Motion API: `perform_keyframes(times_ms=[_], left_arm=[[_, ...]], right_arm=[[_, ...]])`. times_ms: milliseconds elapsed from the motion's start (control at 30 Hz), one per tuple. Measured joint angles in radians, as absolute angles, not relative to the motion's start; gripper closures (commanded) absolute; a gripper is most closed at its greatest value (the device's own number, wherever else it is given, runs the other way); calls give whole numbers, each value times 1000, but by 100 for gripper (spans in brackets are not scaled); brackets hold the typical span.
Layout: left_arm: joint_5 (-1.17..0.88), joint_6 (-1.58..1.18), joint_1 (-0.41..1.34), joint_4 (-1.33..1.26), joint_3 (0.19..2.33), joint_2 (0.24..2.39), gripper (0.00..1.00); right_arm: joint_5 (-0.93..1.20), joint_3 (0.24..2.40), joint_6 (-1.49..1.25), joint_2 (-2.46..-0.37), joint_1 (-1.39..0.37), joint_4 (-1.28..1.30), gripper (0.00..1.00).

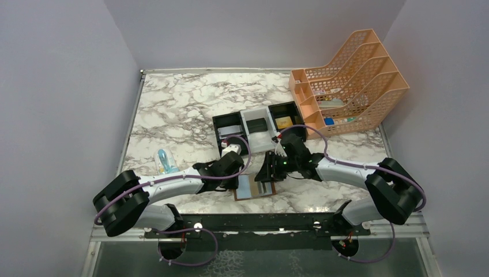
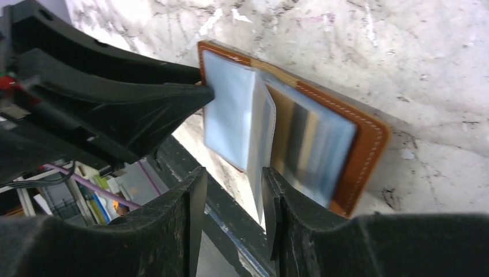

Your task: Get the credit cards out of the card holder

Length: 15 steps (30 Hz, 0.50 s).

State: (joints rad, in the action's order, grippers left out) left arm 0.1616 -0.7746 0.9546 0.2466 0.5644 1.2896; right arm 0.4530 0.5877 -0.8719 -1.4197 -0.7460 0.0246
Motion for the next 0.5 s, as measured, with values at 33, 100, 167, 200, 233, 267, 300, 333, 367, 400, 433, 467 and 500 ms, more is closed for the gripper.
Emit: perform_keyframes(times_ms=[33,100,167,200,233,267,300,333,367,400,433,467,500], left_arm=[[162,-775,955,247,564,1290,73],[161,-775,955,246,564,1290,73],[161,-775,955,246,564,1290,73],[161,-775,955,245,564,1291,73],[161,-775,955,244,564,1291,73],[161,-775,955,242,564,1292,73],[161,-775,955,240,564,1293,73],[160,-775,955,237,564,1295,73],[159,-775,955,234,564,1295,73],[156,-775,955,230,564,1296,73],[152,-775,955,225,564,1296,73],[147,-775,955,218,564,1296,73],[142,-775,955,212,564,1296,73]], right_arm=[[459,588,-875,-1415,-746,20,60],[472,588,-879,-1409,-746,7,60],[486,588,-882,-1409,-746,-3,60],[491,588,-884,-1409,-746,-7,60],[496,588,-885,-1409,-746,-11,60],[503,588,-886,-1409,-746,-15,60],[511,588,-886,-1409,-746,-21,60],[519,588,-886,-1409,-746,-28,60],[531,588,-886,-1410,-746,-36,60],[546,590,-887,-1414,-746,-48,60],[556,591,-887,-1417,-747,-59,60],[572,593,-888,-1423,-747,-76,60],[585,596,-889,-1429,-747,-91,59]])
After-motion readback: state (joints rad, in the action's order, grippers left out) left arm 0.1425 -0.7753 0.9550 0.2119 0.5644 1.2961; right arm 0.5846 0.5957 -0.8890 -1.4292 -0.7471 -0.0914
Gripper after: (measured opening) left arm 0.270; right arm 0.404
